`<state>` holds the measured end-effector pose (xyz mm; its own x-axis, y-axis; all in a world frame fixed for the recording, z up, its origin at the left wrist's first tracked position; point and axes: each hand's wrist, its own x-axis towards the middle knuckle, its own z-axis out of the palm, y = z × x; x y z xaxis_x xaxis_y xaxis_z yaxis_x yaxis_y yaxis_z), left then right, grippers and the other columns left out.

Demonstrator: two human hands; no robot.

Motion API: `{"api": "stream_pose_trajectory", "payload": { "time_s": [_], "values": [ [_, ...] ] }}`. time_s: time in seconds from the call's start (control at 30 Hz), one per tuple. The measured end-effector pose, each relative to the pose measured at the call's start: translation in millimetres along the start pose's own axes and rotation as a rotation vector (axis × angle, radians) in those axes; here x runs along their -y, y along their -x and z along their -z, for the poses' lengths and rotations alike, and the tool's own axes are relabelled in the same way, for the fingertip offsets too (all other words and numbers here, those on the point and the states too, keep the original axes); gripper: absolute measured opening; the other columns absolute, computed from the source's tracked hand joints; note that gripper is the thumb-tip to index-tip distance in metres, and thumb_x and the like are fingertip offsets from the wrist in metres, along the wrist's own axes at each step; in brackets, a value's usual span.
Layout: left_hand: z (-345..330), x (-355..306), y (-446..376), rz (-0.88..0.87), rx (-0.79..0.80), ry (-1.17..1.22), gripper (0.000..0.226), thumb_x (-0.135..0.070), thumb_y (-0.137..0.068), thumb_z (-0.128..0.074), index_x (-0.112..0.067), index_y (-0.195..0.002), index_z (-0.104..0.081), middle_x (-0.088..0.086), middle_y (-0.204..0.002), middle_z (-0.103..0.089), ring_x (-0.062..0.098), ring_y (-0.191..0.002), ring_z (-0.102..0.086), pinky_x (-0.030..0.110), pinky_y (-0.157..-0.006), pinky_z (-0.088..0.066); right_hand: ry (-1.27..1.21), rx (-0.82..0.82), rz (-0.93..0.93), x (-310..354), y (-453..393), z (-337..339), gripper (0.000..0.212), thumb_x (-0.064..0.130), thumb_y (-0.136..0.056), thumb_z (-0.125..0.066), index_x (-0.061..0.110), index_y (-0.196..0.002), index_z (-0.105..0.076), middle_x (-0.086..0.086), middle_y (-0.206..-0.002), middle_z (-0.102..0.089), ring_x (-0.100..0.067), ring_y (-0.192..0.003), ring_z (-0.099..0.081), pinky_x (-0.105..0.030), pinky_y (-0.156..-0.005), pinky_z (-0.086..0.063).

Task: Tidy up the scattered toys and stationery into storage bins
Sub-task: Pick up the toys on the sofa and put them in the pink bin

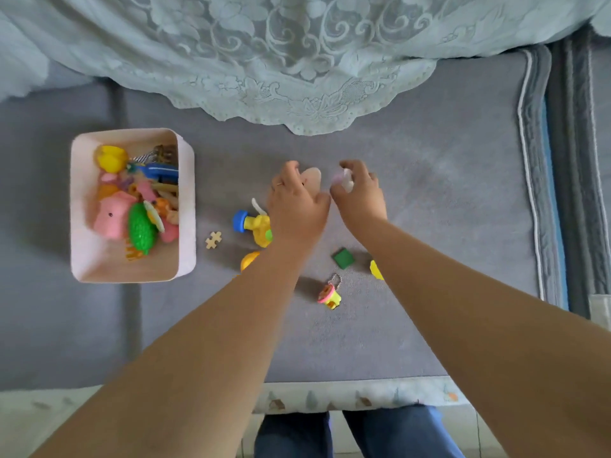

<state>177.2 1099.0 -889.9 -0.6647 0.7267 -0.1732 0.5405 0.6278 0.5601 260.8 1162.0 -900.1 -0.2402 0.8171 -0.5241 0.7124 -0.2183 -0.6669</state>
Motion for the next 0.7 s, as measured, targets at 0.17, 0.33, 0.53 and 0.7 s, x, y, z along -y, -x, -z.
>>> {"api": "stream_pose_trajectory", "payload": {
  "time_s": [0.17,0.33,0.53,0.7],
  "values": [
    [79.3,61.0,-14.3,0.162,-0.235,-0.177,0.062,-0.025,-0.072,-0.050,-0.006,-0.132,-0.045,0.016,-0.119,-0.058,0.036,-0.107,-0.051,0.041,-0.088,-0.038,-0.641,0.228,-0.209,71.5,22.3,-53.3,0.036,0.017,-0.095,-0.040,0.009,-0.125,-0.058,-0.008,-0.092,-0.061,-0.027,-0.081,-0.062,-0.039,-0.078,-0.056],
    [141.5,141.4,-11.2,0.473,-0.202,-0.284,0.065,-0.037,-0.085,-0.056,-0.015,-0.141,-0.031,0.015,-0.133,-0.046,0.034,-0.123,-0.042,0.044,-0.105,-0.033,-0.859,0.430,-0.304,131.6,50.0,-125.1,0.016,0.016,-0.090,-0.052,0.012,-0.101,-0.062,-0.010,-0.084,-0.061,-0.022,-0.072,-0.063,-0.033,-0.075,-0.055],
    [158.5,197.6,-6.5,0.387,-0.137,-0.397,0.056,-0.037,-0.085,-0.061,-0.018,-0.133,-0.039,0.014,-0.129,-0.049,0.033,-0.118,-0.045,0.043,-0.097,-0.037,-0.270,0.336,-0.086,156.3,57.0,-187.2,0.036,0.022,-0.088,-0.049,0.022,-0.123,-0.059,-0.002,-0.101,-0.068,-0.021,-0.094,-0.067,-0.040,-0.088,-0.056],
    [149.4,204.0,-1.9,0.257,-0.146,-0.387,0.062,-0.042,-0.089,-0.055,-0.021,-0.143,-0.034,0.013,-0.144,-0.039,0.034,-0.133,-0.033,0.045,-0.109,-0.026,-0.118,0.181,0.079,153.5,69.9,-193.4,0.041,0.022,-0.091,-0.049,0.025,-0.132,-0.051,0.001,-0.118,-0.061,-0.016,-0.102,-0.058,-0.030,-0.084,-0.048]
  ]
}}
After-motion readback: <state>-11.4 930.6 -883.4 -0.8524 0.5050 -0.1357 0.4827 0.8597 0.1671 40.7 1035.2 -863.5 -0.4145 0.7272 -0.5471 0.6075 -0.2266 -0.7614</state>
